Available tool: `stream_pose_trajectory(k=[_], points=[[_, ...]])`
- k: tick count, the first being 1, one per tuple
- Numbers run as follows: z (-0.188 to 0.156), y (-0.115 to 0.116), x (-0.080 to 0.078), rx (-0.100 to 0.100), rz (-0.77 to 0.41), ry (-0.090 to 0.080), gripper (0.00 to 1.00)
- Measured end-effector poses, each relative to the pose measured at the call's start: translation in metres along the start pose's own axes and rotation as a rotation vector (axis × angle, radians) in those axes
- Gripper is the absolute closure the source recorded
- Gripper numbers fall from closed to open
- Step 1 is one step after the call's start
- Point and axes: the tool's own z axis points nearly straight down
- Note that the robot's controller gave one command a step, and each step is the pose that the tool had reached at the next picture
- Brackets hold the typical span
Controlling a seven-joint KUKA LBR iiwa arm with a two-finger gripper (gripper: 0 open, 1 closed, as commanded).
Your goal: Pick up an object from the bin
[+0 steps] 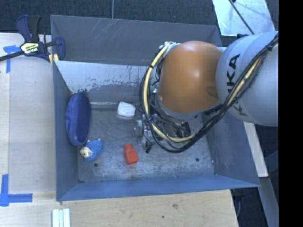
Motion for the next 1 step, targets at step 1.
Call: stream_pose_trajectory(k=[1], points=[[0.0046, -0.0011, 0.0011, 0.001, 0.002, 0.009, 0.0]])
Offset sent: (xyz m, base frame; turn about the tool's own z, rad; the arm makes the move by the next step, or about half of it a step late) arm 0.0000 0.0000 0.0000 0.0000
